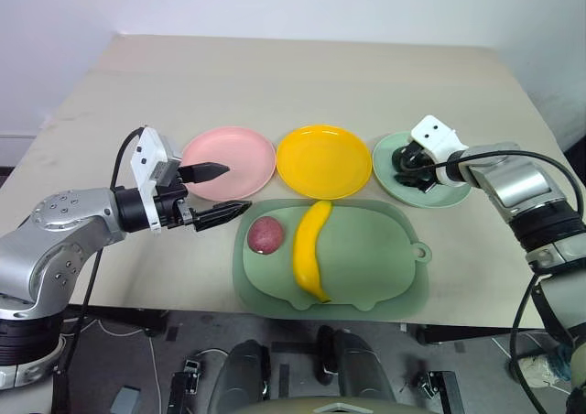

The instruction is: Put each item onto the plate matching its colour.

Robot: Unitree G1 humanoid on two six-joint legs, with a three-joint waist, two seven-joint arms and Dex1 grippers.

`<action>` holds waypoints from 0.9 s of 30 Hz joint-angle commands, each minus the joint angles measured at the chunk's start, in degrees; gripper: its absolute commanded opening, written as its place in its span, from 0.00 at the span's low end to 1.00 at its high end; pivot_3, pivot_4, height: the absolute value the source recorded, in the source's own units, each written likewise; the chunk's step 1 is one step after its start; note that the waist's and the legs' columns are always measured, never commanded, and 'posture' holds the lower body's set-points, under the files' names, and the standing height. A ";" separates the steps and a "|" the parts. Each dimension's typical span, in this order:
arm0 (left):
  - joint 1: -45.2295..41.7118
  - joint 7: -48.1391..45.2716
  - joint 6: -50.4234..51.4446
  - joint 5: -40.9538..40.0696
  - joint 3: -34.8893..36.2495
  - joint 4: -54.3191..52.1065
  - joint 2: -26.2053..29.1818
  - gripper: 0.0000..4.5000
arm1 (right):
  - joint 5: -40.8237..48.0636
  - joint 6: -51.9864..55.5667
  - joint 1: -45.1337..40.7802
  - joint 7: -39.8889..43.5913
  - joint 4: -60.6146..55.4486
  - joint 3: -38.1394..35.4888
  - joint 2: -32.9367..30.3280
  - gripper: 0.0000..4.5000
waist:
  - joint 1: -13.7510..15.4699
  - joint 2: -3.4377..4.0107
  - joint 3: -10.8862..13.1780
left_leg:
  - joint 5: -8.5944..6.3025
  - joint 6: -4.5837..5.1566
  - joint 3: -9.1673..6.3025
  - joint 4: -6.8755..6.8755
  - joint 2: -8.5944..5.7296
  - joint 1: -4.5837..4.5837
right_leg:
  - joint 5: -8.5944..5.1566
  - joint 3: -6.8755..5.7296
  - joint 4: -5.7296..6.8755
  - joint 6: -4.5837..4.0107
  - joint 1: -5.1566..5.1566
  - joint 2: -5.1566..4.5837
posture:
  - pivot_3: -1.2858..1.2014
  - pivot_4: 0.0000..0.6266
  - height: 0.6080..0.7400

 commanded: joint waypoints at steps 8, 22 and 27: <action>-0.14 -0.90 0.35 -1.26 1.58 -0.43 2.39 1.00 | -2.14 -3.06 5.02 8.14 -20.97 -13.10 -8.01 0.99 | 0.35 0.03 0.02 | 0.05 -0.08 -0.03 0.00 0.00 -0.02 | 0.00 -0.04 0.00 0.00 0.00 -0.01 | 0.52 0.24 1.00; -2.39 -3.35 -0.95 0.67 2.04 5.06 4.47 1.00 | -3.34 -44.69 -3.07 47.51 -20.34 -6.31 -3.71 0.99 | -1.03 0.09 0.06 | -0.05 0.09 0.00 0.04 0.03 0.28 | 0.07 -0.02 0.07 -0.09 0.19 0.07 | 0.52 0.24 1.00; 1.34 -1.65 0.18 -0.53 4.11 1.63 4.20 1.00 | -6.64 -57.22 -9.78 52.79 -11.02 -1.59 5.61 0.99 | -1.38 0.12 0.08 | 0.17 -0.30 0.01 -0.01 0.05 0.28 | 0.06 0.01 0.12 -0.11 0.15 0.08 | 0.52 0.24 1.00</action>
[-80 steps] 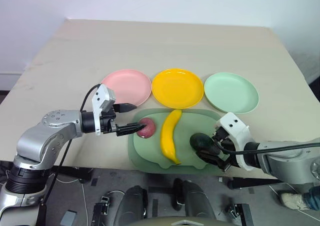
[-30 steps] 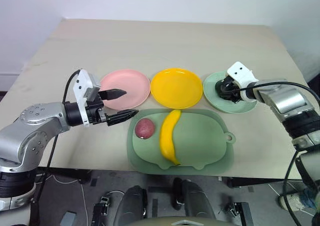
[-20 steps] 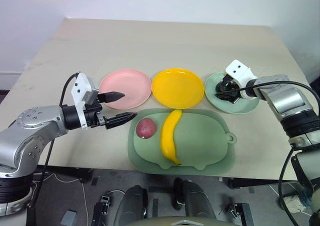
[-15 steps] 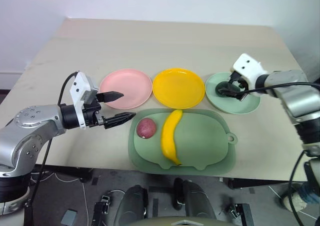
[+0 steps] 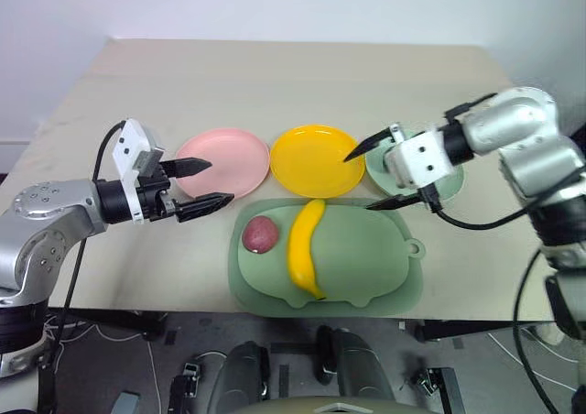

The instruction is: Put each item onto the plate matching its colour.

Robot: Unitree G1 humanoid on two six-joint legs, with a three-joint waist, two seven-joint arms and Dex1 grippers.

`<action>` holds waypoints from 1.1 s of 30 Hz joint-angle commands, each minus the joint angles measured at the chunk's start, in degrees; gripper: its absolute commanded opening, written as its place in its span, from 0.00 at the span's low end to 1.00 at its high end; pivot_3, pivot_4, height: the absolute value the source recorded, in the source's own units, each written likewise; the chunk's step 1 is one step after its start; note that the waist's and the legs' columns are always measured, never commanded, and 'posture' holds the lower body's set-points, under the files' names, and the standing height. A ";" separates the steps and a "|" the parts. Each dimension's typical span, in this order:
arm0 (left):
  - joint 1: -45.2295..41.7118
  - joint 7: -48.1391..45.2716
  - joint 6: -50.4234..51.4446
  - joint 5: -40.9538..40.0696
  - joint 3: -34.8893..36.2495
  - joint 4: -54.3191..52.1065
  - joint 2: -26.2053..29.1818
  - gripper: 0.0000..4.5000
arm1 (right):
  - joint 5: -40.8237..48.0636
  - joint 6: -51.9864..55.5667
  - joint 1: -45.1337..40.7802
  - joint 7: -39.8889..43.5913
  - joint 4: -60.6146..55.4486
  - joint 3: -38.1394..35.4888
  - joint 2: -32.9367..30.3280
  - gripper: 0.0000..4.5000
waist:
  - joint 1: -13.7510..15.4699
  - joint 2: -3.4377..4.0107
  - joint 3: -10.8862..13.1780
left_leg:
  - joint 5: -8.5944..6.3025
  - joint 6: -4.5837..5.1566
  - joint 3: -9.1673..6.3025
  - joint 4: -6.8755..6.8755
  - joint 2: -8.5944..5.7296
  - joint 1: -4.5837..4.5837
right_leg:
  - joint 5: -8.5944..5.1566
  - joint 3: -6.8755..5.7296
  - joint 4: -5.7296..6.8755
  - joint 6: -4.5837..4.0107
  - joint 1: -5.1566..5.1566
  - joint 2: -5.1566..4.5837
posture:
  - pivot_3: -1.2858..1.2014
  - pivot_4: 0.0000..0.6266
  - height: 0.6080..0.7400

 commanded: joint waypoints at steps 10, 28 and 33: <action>7.85 5.05 1.80 -4.31 7.73 -9.18 -0.34 1.00 | -9.09 -20.77 -9.43 2.63 17.01 9.75 13.24 0.99 | 0.22 0.03 0.02 | 0.01 -0.03 -0.06 0.06 0.00 -0.08 | 0.01 -0.12 0.00 -0.01 0.01 -0.10 | 0.52 0.24 1.00; 9.08 4.56 1.00 -4.77 4.67 -10.91 0.51 1.00 | -21.00 -25.85 -11.34 -5.07 30.19 11.87 20.67 0.99 | 0.10 0.07 0.04 | 0.09 -0.18 -0.07 0.04 0.03 -0.01 | 0.04 -0.12 0.09 -0.09 0.01 -0.04 | 0.52 0.24 1.00; 9.35 4.47 0.71 -4.39 4.20 -11.04 0.33 1.00 | -21.57 -25.64 -10.41 -4.64 30.50 12.34 20.96 0.86 | 0.16 0.07 0.04 | 0.09 -0.17 -0.07 0.04 0.03 -0.02 | 0.04 -0.11 0.08 -0.09 0.01 -0.05 | 0.52 0.24 1.00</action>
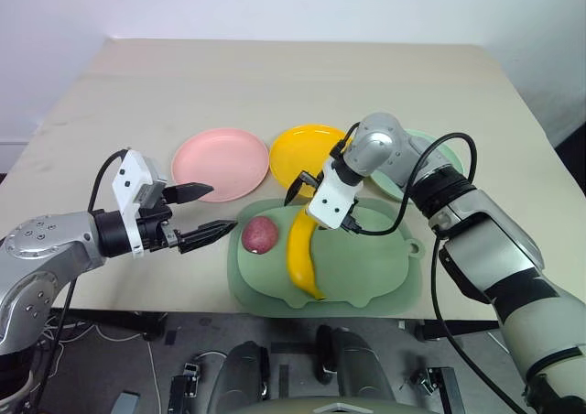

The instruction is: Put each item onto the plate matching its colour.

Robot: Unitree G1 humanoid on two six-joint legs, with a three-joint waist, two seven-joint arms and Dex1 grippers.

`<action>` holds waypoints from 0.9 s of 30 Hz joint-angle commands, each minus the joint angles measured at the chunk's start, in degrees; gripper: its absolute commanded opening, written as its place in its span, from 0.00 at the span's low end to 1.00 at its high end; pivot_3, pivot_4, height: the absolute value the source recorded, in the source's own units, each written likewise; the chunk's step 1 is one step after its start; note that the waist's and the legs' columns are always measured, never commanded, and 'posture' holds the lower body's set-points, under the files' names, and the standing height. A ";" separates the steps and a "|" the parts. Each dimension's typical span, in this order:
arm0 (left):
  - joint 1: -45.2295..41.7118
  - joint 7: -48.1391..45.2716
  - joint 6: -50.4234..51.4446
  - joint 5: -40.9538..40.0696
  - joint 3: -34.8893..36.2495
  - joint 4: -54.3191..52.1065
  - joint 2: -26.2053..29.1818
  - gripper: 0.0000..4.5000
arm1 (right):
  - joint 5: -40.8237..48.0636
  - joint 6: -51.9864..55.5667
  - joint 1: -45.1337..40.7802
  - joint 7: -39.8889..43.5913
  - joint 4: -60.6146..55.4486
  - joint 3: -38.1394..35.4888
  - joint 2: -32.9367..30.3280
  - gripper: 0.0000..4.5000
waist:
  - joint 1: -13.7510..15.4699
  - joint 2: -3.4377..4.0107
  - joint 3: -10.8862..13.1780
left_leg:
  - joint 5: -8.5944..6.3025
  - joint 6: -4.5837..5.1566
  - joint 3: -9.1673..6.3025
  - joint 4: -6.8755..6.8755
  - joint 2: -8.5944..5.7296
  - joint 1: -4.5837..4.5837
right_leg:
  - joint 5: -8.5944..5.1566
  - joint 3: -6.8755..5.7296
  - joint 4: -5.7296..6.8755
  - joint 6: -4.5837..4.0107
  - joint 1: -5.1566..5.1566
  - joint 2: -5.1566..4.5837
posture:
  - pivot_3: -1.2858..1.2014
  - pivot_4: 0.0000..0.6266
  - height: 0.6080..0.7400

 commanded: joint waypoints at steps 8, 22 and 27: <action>0.17 -0.24 -1.23 0.13 0.70 -1.58 0.45 1.00 | -0.29 -1.60 0.49 0.78 -0.43 0.18 -0.28 0.35 | 0.00 0.00 0.00 | 0.00 0.00 -0.01 0.00 0.00 0.00 | 0.00 0.00 0.01 0.00 0.00 0.00 | 0.52 0.24 1.00; 0.99 0.07 -1.07 -0.37 1.27 -2.03 0.35 1.00 | 14.69 4.60 1.93 9.26 -11.95 -2.69 -5.62 0.35 | 0.09 0.03 0.02 | 0.00 0.00 -0.03 0.00 0.01 0.02 | 0.00 0.00 0.00 0.00 0.02 0.00 | 0.52 0.24 1.00; 0.85 0.02 -1.04 -0.53 1.32 -1.98 0.36 1.00 | 16.67 13.14 -3.83 7.56 -9.97 -5.92 -4.78 0.35 | 0.01 0.07 0.04 | 0.00 0.00 -0.02 -0.01 0.01 0.03 | 0.02 0.00 0.01 -0.02 0.00 0.00 | 0.52 0.24 1.00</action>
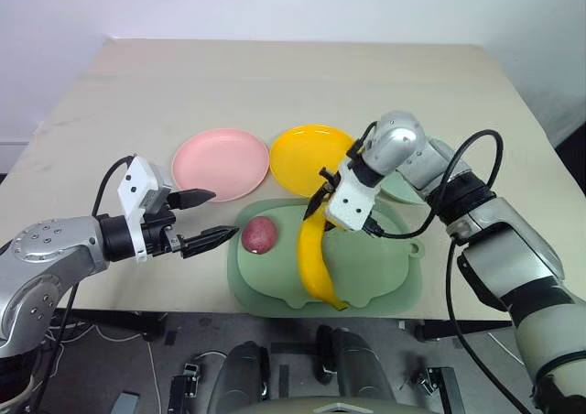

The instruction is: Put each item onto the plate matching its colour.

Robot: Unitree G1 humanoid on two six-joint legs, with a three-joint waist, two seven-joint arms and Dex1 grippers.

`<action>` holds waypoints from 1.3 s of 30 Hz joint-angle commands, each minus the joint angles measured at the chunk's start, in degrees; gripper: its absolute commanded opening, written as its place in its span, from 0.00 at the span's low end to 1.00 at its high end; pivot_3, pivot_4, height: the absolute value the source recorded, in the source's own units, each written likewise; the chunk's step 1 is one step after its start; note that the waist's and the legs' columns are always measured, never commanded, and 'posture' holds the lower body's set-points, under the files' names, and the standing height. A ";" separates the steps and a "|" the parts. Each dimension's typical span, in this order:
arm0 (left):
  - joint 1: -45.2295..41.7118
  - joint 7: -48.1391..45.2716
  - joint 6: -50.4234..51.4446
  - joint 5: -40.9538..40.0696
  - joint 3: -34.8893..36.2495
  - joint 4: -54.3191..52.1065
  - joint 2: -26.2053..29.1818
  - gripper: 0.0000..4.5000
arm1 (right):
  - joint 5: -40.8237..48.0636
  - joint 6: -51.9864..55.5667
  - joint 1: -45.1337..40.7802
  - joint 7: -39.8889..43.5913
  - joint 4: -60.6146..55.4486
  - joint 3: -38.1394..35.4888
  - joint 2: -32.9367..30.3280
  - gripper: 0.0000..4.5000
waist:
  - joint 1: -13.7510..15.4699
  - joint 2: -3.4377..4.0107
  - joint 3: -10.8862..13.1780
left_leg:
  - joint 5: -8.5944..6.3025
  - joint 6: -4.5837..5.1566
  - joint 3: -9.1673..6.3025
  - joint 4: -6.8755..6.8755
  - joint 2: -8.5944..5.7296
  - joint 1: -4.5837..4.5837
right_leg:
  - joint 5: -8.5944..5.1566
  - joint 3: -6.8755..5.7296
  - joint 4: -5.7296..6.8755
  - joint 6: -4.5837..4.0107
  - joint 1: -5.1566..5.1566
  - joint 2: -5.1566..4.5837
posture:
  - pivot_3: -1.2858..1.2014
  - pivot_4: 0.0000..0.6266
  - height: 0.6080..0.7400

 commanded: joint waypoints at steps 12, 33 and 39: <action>-3.35 0.07 -0.23 -3.31 1.84 -2.28 1.40 1.00 | -21.51 4.67 -21.35 -35.66 37.16 -2.15 7.59 0.35 | -0.18 -0.01 -0.01 | 0.00 0.00 0.05 -0.06 -0.03 -0.14 | 0.01 0.01 -0.03 -0.03 -0.10 0.00 | 0.52 0.24 1.00; -2.26 2.32 -0.52 -3.66 2.26 -3.47 0.76 1.00 | -32.36 6.73 -18.17 -46.63 43.26 -1.76 7.51 0.95 | -0.26 0.01 0.00 | 0.03 -0.05 0.01 -0.07 -0.01 -0.25 | 0.02 0.00 -0.01 -0.02 -0.19 0.00 | 0.52 0.24 1.00; -0.87 1.76 -0.98 -2.03 4.91 -1.48 2.13 1.00 | -32.48 1.06 -19.56 -49.80 41.87 -2.69 5.03 1.00 | -0.31 0.01 0.00 | 0.03 -0.05 0.01 -0.08 -0.01 -0.25 | 0.02 0.01 -0.02 -0.02 -0.19 0.01 | 0.52 0.24 1.00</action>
